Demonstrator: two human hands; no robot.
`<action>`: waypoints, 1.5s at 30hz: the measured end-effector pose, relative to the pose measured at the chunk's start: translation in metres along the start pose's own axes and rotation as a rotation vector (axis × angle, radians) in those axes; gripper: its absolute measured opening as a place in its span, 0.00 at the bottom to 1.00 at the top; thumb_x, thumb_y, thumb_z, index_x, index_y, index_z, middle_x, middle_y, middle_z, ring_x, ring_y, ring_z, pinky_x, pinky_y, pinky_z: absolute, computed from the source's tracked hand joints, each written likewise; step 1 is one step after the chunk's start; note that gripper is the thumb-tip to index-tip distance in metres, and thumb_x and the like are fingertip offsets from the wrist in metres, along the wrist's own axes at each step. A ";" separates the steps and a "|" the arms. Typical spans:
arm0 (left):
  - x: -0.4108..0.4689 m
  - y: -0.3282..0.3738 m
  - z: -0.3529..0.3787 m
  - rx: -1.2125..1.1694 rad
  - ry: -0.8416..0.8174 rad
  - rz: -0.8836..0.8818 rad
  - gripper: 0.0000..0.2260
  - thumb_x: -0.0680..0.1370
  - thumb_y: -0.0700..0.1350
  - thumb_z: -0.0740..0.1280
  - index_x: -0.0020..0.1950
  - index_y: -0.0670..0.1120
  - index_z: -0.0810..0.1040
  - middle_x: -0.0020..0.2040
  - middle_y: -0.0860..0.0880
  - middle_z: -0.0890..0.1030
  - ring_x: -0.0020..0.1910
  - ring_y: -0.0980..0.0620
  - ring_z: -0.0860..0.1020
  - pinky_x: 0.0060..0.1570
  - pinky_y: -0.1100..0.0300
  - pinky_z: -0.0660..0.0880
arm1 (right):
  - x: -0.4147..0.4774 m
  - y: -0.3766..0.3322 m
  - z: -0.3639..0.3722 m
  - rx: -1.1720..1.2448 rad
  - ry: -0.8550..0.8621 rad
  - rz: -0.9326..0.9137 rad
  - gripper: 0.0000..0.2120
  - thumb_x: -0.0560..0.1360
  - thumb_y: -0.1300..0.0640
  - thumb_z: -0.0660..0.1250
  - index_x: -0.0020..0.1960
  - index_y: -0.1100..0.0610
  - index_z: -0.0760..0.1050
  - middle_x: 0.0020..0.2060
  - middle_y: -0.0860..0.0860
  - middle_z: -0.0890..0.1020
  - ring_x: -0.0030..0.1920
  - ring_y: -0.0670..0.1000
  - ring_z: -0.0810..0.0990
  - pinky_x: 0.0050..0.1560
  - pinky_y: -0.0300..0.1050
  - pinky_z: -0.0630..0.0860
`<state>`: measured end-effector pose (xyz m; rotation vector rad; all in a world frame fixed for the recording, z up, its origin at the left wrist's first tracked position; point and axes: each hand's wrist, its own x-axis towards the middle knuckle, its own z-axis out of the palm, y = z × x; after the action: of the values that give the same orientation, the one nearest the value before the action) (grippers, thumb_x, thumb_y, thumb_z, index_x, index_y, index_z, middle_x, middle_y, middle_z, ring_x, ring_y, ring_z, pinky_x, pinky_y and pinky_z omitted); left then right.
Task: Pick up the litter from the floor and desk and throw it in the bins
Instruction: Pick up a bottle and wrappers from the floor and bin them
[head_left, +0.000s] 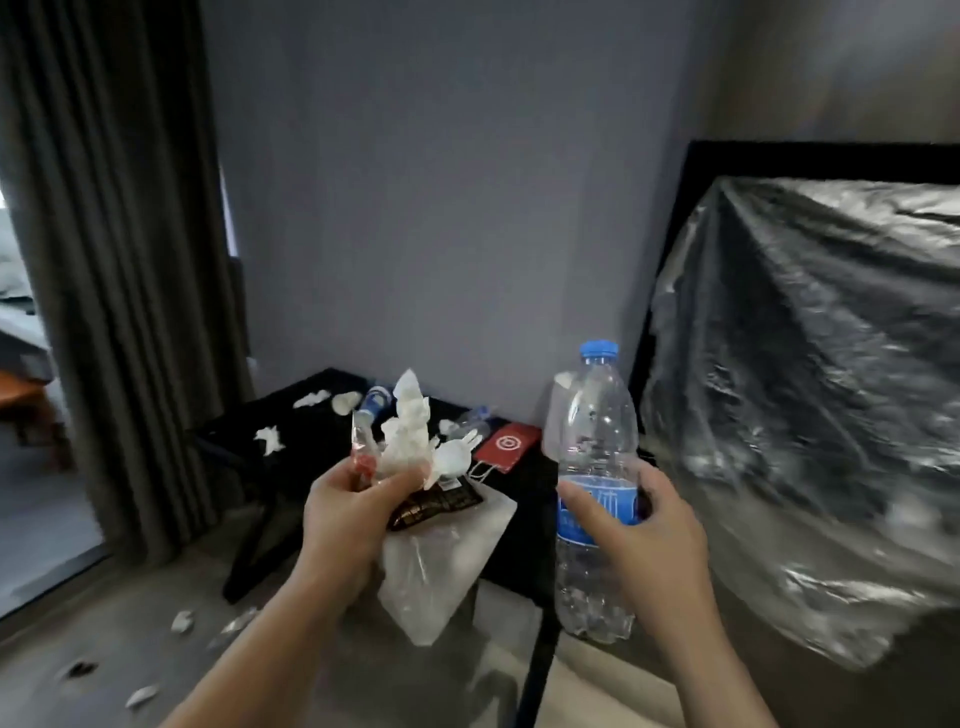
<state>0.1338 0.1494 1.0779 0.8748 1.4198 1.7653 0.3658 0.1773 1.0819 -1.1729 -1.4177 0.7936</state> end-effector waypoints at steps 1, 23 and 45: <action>-0.009 0.003 0.027 0.006 -0.047 0.021 0.06 0.68 0.44 0.77 0.40 0.44 0.83 0.40 0.43 0.85 0.41 0.43 0.84 0.42 0.50 0.81 | -0.004 0.001 -0.030 -0.010 0.056 -0.008 0.24 0.60 0.36 0.75 0.54 0.36 0.74 0.47 0.40 0.81 0.44 0.38 0.81 0.37 0.37 0.80; -0.392 -0.090 0.554 -0.034 -1.138 -0.187 0.09 0.68 0.40 0.76 0.45 0.39 0.81 0.39 0.42 0.85 0.34 0.49 0.83 0.33 0.58 0.79 | -0.243 0.079 -0.602 -0.322 1.129 0.250 0.23 0.63 0.46 0.77 0.56 0.44 0.75 0.41 0.41 0.83 0.40 0.38 0.82 0.33 0.30 0.75; -0.477 -0.215 0.989 0.053 -1.424 -0.372 0.10 0.63 0.43 0.80 0.39 0.43 0.83 0.38 0.42 0.85 0.38 0.43 0.84 0.44 0.48 0.80 | -0.113 0.222 -0.915 -0.478 1.369 0.422 0.24 0.65 0.46 0.76 0.58 0.42 0.72 0.46 0.40 0.81 0.43 0.34 0.80 0.32 0.28 0.75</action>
<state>1.2415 0.2842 0.9994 1.3429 0.5581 0.4704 1.2976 0.0123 1.0200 -1.8551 -0.1799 -0.2079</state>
